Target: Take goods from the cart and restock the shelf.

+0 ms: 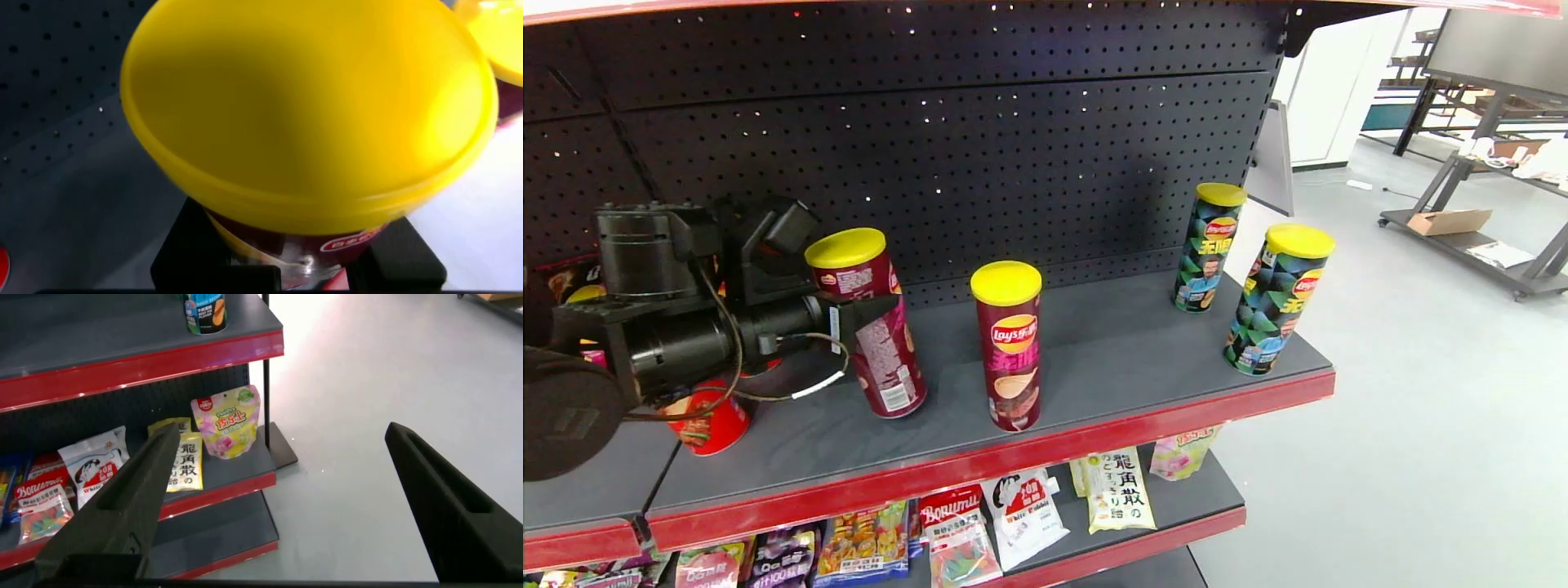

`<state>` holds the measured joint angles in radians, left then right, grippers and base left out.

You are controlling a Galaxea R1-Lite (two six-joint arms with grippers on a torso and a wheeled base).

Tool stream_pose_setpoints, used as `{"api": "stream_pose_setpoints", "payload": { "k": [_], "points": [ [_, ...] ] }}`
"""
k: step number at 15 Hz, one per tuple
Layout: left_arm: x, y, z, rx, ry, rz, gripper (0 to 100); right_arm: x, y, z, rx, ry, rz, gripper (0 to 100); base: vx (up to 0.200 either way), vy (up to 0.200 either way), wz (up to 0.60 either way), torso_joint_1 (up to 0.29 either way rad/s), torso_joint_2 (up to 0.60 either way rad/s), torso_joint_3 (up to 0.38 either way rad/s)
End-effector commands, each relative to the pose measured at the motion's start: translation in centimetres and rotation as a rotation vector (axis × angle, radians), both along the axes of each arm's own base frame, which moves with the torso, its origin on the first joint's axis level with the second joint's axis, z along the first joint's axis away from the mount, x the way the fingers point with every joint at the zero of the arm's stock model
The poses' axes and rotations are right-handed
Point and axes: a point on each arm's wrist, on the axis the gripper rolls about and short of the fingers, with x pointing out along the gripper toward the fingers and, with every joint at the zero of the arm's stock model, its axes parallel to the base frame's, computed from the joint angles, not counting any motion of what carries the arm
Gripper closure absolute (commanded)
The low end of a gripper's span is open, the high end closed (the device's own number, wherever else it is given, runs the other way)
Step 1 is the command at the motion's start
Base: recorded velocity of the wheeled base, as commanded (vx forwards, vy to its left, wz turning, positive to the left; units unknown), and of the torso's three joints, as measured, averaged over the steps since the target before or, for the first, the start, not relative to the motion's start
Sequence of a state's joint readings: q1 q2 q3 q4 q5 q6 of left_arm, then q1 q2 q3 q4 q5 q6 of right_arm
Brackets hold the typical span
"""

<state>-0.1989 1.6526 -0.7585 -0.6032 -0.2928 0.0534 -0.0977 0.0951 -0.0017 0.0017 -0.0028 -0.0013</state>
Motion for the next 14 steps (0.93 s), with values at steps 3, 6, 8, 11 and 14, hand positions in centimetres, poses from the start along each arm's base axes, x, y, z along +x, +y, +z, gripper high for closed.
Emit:
{"api": "stream_pose_setpoints", "payload": {
  "k": [3,6,8,11,14],
  "points": [
    [4.6,-1.5,-2.0,0.011,0.007,0.015,100,0.0,0.0,0.0,0.000,0.002,-0.001,0,0.000,0.000,0.00,0.000,0.00,0.000],
    [7.4,-3.3,-1.7,-0.001,-0.029,0.006,100,0.0,0.0,0.0,0.000,0.002,-0.001,0,0.000,0.000,0.00,0.000,0.00,0.000],
    [9.1,-4.0,-1.8,0.000,-0.048,0.024,100,0.0,0.0,0.0,0.000,0.002,-0.001,0,0.000,0.000,0.00,0.000,0.00,0.000],
    [10.9,-5.3,-2.2,-0.001,-0.068,0.093,100,0.0,0.0,0.0,0.000,0.002,-0.001,0,0.000,0.000,0.00,0.000,0.00,0.000],
    [12.0,-7.0,-1.5,-0.082,-0.069,0.153,100,0.0,0.0,0.0,0.000,0.002,-0.001,0,0.000,0.000,0.00,0.000,0.00,0.000]
  ]
}}
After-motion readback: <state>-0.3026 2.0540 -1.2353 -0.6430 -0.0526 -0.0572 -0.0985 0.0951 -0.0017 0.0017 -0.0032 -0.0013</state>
